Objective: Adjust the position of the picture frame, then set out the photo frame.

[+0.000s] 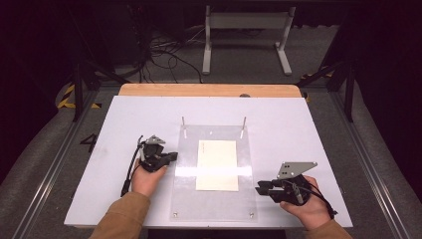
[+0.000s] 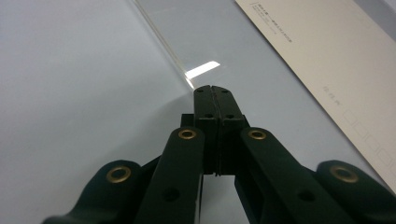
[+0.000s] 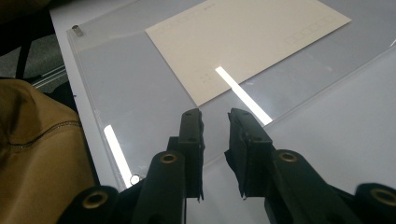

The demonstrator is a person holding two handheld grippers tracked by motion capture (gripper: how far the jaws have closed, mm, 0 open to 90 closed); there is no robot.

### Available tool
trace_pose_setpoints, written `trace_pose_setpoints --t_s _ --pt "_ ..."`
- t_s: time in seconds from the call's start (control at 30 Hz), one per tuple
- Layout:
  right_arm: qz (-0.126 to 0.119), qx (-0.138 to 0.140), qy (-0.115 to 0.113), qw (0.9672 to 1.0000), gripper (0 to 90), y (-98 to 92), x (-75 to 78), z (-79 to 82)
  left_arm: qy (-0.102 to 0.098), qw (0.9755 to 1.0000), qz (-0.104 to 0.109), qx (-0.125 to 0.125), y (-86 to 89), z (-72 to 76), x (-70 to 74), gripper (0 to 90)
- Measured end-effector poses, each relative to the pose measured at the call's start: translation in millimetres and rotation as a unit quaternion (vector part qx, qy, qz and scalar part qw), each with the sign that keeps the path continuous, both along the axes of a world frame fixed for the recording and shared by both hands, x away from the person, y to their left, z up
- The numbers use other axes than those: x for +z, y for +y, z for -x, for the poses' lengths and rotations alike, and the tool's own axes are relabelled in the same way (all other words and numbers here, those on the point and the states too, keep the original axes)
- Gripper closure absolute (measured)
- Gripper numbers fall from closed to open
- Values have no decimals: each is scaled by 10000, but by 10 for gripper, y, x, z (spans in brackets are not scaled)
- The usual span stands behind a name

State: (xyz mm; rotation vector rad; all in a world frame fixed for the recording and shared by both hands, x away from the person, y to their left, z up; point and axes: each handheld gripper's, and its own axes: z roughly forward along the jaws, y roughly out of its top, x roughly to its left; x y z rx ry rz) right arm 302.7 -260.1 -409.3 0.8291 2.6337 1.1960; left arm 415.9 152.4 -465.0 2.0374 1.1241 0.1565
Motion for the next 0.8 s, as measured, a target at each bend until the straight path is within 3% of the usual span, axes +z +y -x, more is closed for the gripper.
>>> trace_pose_setpoints --t_s 0.1,0.13,0.17,0.23,0.33,0.43,0.47,0.5,0.6,0.7,0.73,0.8 --pt "-6 -59 -46 10000 737 -24 5 -1 -84 9998 -153 48 -30 12 19 885" --pt "-19 -63 -58 10000 732 -37 10 0 -156 9995 -239 159 -17 23 41 828" --pt "-51 -106 -111 9999 719 -59 19 -2 -148 9995 -196 195 -4 34 55 740" --pt "-146 -202 -203 9995 697 -105 36 -24 -210 9996 -20 205 45 76 111 726" --pt "-260 -337 -314 9986 671 -170 65 -87 -512 9987 -51 -17 80 191 214 697" --pt "-390 -497 -410 9972 600 -224 108 -184 -867 9958 -140 -274 113 334 307 672" --pt "-463 -603 -478 9960 543 -235 134 -230 -882 9956 -108 -311 117 368 324 662" --pt "-463 -603 -478 9960 543 -235 134 -230 -882 9956 -108 -311 117 368 324 659" --pt "-662 -604 -581 9943 432 -217 162 -316 -1016 9938 -49 -450 138 441 379 653" --pt "-621 -551 -753 9937 446 -202 178 -375 -1101 9924 -34 -550 147 495 413 636" --pt "-487 -584 -975 9923 488 -191 191 -442 -1102 9923 -33 -559 151 523 423 632" --pt "-399 -677 -994 9919 503 -169 208 -533 -1168 9911 6 -631 165 564 439 624"
